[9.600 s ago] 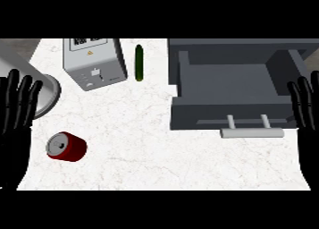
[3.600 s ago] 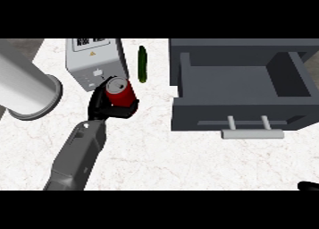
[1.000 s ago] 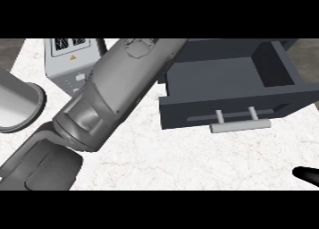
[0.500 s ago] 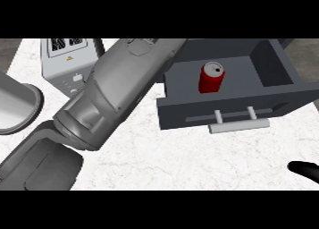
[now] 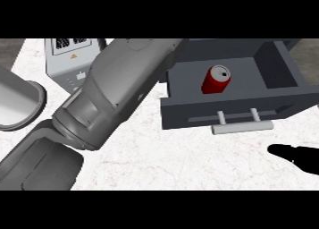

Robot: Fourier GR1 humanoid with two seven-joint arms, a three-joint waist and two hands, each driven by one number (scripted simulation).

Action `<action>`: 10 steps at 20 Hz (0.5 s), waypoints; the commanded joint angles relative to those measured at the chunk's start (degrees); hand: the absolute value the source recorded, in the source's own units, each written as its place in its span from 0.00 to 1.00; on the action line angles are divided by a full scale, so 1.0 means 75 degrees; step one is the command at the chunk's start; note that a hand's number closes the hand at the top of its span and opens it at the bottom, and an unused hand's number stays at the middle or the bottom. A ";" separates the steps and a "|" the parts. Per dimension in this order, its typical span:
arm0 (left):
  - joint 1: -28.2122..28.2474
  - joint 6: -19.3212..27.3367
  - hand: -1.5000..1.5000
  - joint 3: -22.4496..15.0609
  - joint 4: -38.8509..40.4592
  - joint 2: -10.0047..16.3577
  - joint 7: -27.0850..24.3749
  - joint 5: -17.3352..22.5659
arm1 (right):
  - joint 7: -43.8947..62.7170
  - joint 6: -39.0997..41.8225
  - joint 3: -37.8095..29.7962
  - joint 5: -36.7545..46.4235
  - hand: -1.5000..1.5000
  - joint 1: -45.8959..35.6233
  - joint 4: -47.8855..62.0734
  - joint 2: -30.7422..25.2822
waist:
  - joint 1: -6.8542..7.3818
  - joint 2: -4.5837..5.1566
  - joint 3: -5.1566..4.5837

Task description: Pick up the can, place it into the drawer and close the drawer

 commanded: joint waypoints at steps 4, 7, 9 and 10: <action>-0.0106 -0.0052 0.00 0.0193 0.0213 0.0001 -0.0477 0.0204 | -0.0366 -0.0233 0.1178 0.2104 0.00 -0.0436 0.0570 -0.0266 | 0.0184 0.0011 -0.0009; 0.0045 0.0111 0.00 -0.0031 0.0108 0.0001 -0.0474 0.0224 | -0.1004 -0.0430 0.1229 0.2547 0.00 -0.0866 0.1852 -0.0380 | 0.0316 -0.0053 0.0000; -0.0392 -0.0022 0.00 0.0019 0.0340 0.0001 -0.0153 0.0133 | -0.1094 -0.0704 0.1609 0.3158 0.00 -0.1040 0.2362 -0.0263 | 0.0410 -0.0053 -0.0001; -0.0031 -0.0113 0.00 0.0080 0.0363 0.0001 -0.0542 0.0102 | -0.1035 -0.0787 0.1726 0.3358 0.00 -0.1132 0.2452 -0.0214 | 0.0459 -0.0069 -0.0007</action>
